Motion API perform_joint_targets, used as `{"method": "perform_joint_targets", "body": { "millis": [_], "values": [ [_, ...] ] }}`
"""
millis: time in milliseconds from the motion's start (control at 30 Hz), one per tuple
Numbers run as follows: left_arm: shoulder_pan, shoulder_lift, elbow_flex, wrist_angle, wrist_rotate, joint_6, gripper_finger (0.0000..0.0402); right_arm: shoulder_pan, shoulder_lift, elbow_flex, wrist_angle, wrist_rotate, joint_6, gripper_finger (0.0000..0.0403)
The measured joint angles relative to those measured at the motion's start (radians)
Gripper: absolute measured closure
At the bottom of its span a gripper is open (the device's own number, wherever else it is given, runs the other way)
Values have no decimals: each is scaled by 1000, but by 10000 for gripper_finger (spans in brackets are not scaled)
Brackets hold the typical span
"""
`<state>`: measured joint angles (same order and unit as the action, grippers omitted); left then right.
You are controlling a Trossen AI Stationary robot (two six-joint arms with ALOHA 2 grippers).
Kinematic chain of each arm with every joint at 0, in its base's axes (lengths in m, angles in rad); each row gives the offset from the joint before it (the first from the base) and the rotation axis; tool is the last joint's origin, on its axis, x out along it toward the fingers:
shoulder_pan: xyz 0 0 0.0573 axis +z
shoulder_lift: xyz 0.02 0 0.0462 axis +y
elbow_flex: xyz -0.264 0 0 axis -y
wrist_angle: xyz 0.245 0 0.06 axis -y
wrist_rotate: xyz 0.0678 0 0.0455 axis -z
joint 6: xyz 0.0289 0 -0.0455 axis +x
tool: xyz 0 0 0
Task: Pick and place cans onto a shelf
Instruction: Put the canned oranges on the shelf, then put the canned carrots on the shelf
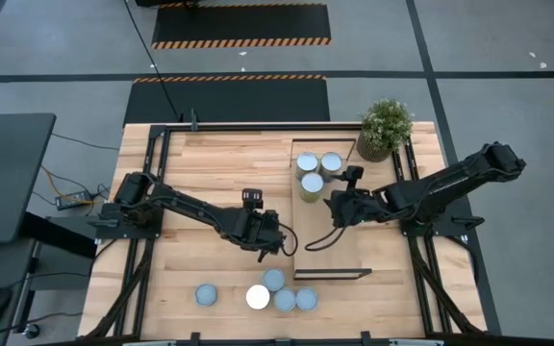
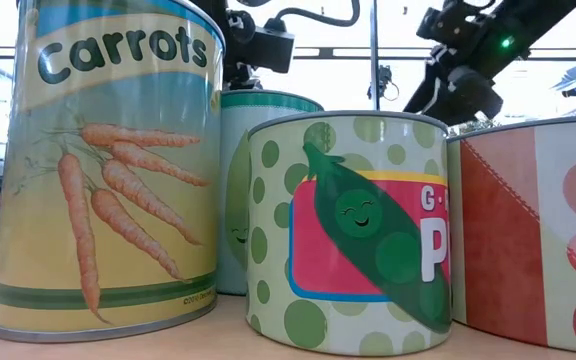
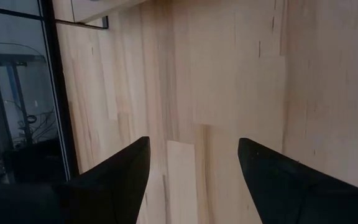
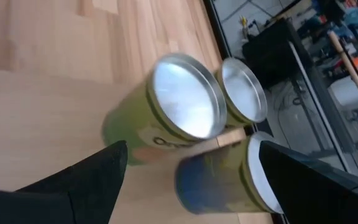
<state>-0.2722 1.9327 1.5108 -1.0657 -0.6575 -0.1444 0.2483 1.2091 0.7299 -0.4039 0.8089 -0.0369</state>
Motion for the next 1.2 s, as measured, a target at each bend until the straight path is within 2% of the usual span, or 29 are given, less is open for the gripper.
{"method": "perform_joint_targets", "body": {
  "millis": [200, 400, 567, 733, 833, 900, 1033, 1100, 1200],
  "values": [
    [0, 0, 0, 1, 0, 0, 152, -63, 1, -47, 42, 0, -16, 30],
    [0, 0, 0, 11, 1, 0, 152, -118, 1, -85, 165, -3, -61, 30],
    [0, 0, 0, 19, 1, 1, 152, -149, 1, -89, 250, -95, -103, 30],
    [-1, 1, 0, 19, 2, 1, 152, -149, 1, -89, 234, -92, -106, 30],
    [-1, 1, 0, 18, 37, 1, 152, -136, 1, -89, 212, -72, -91, 30],
    [-1, 1, 0, 12, 97, 8, 152, -119, 0, -89, 198, -70, -83, 30],
    [-23, -29, 0, -46, 319, -5, 152, -63, -12, -53, 97, -66, -26, 30],
    [-38, -68, 1, -64, 448, -56, 152, -34, -20, -28, 45, -44, 7, 30],
    [-65, -115, 2, -45, 639, -213, 152, 5, -25, -7, 9, -7, 40, 30]
  ]
}}
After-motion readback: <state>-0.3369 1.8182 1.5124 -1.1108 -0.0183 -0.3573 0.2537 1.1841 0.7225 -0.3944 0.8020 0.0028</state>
